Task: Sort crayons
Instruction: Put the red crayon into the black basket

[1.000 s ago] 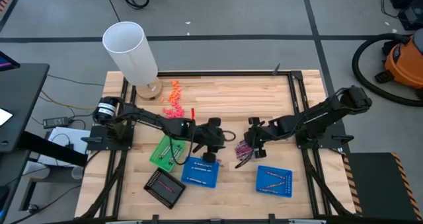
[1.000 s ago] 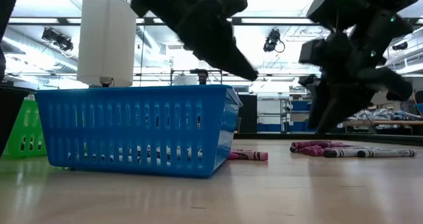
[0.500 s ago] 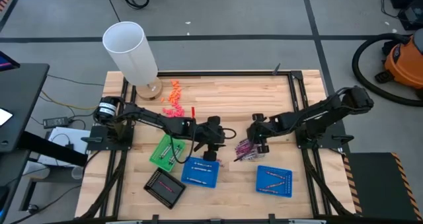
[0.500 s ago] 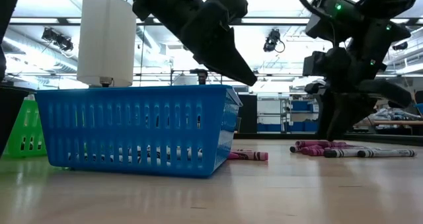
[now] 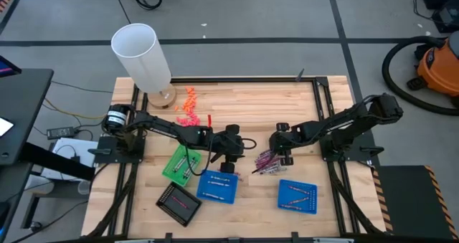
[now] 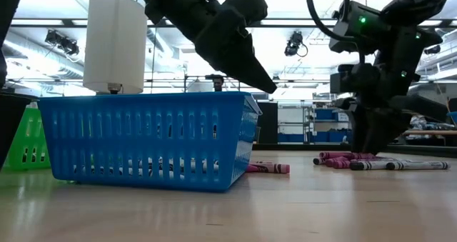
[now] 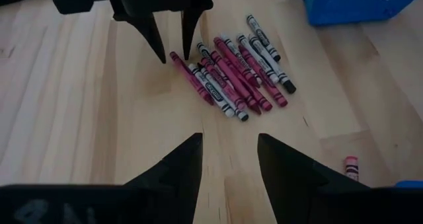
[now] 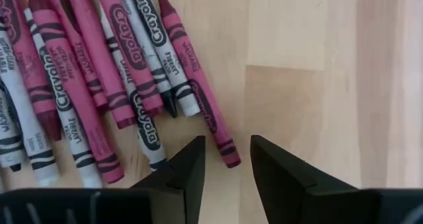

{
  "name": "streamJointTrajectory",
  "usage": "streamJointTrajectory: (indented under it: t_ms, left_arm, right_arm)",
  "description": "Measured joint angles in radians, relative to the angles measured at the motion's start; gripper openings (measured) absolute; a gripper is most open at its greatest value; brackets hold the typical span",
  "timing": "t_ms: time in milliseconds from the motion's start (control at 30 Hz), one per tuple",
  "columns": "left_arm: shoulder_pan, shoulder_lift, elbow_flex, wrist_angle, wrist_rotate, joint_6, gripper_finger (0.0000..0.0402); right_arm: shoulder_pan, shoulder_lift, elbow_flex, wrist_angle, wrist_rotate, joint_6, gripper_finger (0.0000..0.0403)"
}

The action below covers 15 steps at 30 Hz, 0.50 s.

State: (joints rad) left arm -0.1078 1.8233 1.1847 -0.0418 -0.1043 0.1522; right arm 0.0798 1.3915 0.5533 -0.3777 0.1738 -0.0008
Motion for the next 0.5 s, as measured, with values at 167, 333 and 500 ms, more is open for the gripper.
streamJointTrajectory:
  t_ms: [167,333,500]
  left_arm:
    - [-0.006,-0.012,0.000,-0.041,0.000,-0.005,0.0155]
    - [-0.010,-0.059,0.001,-0.165,0.000,-0.005,0.0155]
    - [0.000,-0.069,0.001,-0.241,-0.008,-0.045,0.0155]
  right_arm:
    - [-0.015,0.048,0.006,0.011,-0.031,-0.016,0.0116]
    - [-0.027,0.051,0.006,0.015,-0.055,-0.019,0.0079]
    - [-0.032,0.030,0.002,0.017,-0.065,-0.029,0.0042]
